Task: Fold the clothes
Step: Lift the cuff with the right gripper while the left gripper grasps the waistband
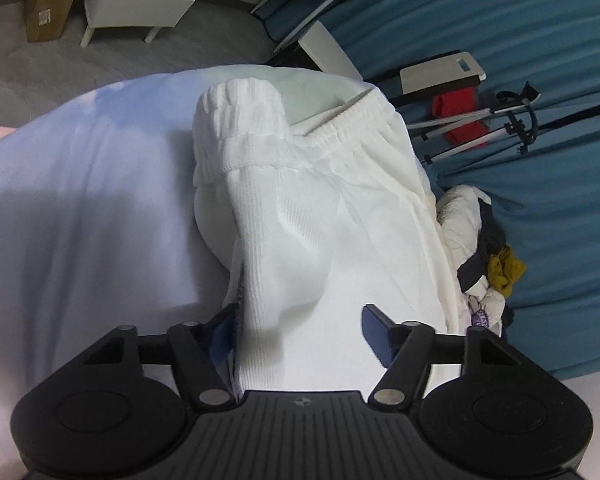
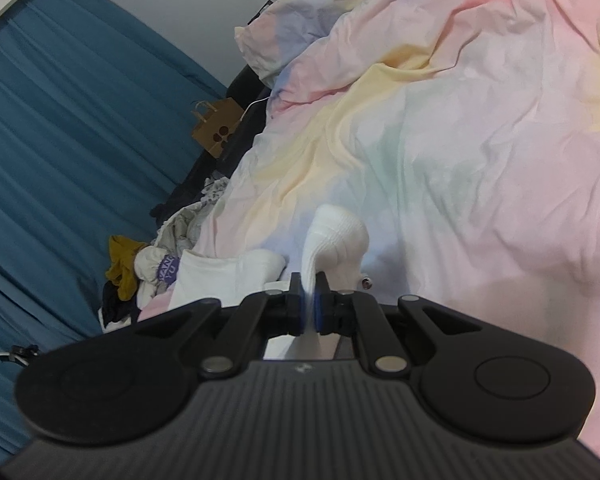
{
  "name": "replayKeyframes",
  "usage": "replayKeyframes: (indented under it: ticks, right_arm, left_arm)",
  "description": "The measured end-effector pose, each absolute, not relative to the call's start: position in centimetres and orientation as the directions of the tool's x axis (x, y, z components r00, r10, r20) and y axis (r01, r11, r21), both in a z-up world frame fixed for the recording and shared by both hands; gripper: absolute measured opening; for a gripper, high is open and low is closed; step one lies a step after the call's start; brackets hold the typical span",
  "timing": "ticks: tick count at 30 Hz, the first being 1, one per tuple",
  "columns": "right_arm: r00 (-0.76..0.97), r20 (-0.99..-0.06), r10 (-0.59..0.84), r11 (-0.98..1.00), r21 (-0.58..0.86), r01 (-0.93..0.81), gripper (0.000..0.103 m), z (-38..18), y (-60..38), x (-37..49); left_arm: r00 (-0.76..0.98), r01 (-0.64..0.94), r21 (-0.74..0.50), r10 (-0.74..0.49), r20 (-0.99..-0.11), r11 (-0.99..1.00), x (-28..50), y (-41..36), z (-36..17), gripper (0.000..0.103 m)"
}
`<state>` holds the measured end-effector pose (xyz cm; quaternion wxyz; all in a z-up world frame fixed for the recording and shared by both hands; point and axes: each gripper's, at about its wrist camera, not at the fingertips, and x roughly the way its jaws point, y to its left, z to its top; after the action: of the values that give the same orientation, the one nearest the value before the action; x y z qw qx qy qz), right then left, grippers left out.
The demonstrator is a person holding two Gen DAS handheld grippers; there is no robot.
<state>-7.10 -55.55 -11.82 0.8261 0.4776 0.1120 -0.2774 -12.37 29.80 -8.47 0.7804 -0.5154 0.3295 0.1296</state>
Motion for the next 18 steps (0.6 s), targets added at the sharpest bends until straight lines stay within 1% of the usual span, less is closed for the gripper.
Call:
replayKeyframes:
  ticks: [1,2,4,5,7,11,16,18]
  right_arm:
    - [0.818,-0.452,-0.356,0.391,0.723,0.57,0.008,-11.8,-55.5,-7.1]
    - [0.817,-0.45,-0.361,0.391,0.722,0.571,0.008,-11.8,-55.4,-7.2]
    - [0.815,-0.445,-0.371,0.39,0.722,0.572,0.008,-11.7,-55.3,-7.5]
    - [0.814,-0.442,-0.377,0.39,0.722,0.572,0.007,-11.7,-55.2,-7.6]
    - [0.808,-0.432,-0.401,0.367,0.732,0.574,0.007,-11.6,-54.9,-8.3]
    - [0.802,-0.4,-0.443,0.359,0.741,0.567,0.006,-10.9,-54.6,-9.4]
    - [0.793,-0.303,-0.528,0.41,0.727,0.551,0.006,-8.6,-54.7,-11.3]
    - [0.788,-0.315,-0.529,0.404,0.723,0.56,0.006,-8.6,-54.9,-11.2]
  left_arm:
    - [0.748,-0.545,-0.719,-0.138,-0.65,0.431,-12.3,30.0,-8.7,0.05]
    - [0.744,-0.551,-0.718,-0.14,-0.653,0.426,-12.3,30.1,-8.9,0.043]
    - [0.739,-0.558,-0.718,-0.143,-0.658,0.416,-12.6,30.6,-9.2,0.019]
    - [0.739,-0.56,-0.719,-0.145,-0.658,0.412,-12.7,30.9,-9.3,0.015]
    - [0.752,-0.541,-0.73,-0.147,-0.642,0.418,-12.9,31.2,-9.3,0.01]
    - [0.788,-0.488,-0.739,-0.13,-0.602,0.465,-13.6,31.0,-8.0,0.008]
    - [0.862,-0.389,-0.815,-0.144,-0.487,0.429,-15.3,31.0,-6.5,0.008]
    - [0.868,-0.385,-0.827,-0.145,-0.476,0.41,-15.6,31.2,-6.6,0.007]
